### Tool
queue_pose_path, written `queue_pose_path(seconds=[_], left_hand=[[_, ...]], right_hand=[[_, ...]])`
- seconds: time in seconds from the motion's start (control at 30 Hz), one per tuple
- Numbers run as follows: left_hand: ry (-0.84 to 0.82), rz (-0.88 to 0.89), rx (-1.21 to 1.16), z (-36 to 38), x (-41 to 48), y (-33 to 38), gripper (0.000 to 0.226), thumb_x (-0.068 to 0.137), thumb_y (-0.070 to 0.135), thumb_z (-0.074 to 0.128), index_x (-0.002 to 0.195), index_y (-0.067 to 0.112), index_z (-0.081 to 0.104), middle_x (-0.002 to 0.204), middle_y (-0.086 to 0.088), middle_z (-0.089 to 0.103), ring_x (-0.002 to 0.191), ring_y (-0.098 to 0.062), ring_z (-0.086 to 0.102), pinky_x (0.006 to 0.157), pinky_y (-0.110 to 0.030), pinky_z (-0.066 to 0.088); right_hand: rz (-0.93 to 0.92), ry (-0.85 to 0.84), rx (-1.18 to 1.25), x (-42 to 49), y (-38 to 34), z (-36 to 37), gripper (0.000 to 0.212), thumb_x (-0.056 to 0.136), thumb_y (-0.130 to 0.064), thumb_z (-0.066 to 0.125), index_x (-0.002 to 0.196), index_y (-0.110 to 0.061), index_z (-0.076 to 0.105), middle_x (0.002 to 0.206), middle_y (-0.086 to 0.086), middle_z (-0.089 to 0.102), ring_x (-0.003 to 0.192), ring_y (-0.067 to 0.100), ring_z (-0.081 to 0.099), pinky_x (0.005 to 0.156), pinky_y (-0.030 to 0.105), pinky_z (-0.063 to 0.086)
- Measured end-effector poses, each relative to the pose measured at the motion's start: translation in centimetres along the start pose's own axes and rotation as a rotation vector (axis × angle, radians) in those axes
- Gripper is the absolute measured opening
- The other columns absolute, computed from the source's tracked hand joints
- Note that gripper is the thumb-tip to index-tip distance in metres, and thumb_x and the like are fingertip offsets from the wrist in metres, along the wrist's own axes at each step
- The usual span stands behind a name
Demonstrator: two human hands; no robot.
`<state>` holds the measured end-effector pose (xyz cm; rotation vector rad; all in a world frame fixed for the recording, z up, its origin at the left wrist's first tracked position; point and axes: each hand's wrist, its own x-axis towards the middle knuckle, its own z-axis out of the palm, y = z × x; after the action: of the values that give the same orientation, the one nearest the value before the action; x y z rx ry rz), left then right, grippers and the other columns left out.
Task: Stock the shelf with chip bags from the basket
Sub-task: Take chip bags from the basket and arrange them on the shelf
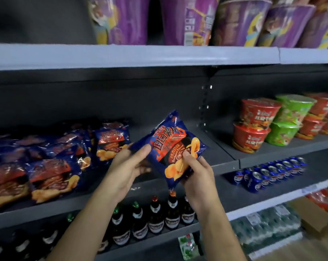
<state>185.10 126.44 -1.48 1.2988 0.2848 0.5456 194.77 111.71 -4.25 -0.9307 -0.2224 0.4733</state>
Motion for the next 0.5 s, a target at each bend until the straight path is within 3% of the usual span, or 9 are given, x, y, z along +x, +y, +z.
queue_pose_path(seconds=[0.17, 0.3, 0.5], left_hand=[[-0.017, 0.07, 0.07, -2.3, -0.6, 1.2, 0.039, 0.084, 0.029, 0.065, 0.122, 0.019, 0.064, 0.113, -0.001, 0.075, 0.104, -0.018, 0.071, 0.086, -0.033, 0.056], [0.085, 0.096, 0.115, -4.5, -0.3, 2.0, 0.032, 0.09, 0.025, 0.065, 0.121, 0.017, 0.066, 0.11, -0.003, 0.076, 0.104, -0.021, 0.072, 0.094, -0.042, 0.054], [0.147, 0.098, 0.173, -7.7, 0.4, 3.0, 0.031, 0.09, 0.023, 0.068, 0.119, 0.015, 0.067, 0.108, -0.004, 0.076, 0.102, -0.022, 0.072, 0.093, -0.043, 0.055]], right_hand=[[0.057, -0.087, 0.061, 0.6, 2.8, 4.8, 0.037, 0.091, -0.004, 0.065, 0.127, 0.001, 0.06, 0.12, 0.024, 0.07, 0.105, 0.036, 0.07, 0.082, 0.042, 0.058], [0.094, -0.154, 0.02, 0.7, 4.4, 6.7, 0.042, 0.087, -0.012, 0.07, 0.126, 0.002, 0.061, 0.119, 0.024, 0.071, 0.105, 0.036, 0.071, 0.083, 0.04, 0.058], [0.059, -0.134, -0.006, 1.8, 5.5, 8.1, 0.055, 0.08, -0.028, 0.079, 0.127, -0.006, 0.058, 0.116, 0.019, 0.072, 0.095, 0.029, 0.071, 0.076, 0.04, 0.058]])
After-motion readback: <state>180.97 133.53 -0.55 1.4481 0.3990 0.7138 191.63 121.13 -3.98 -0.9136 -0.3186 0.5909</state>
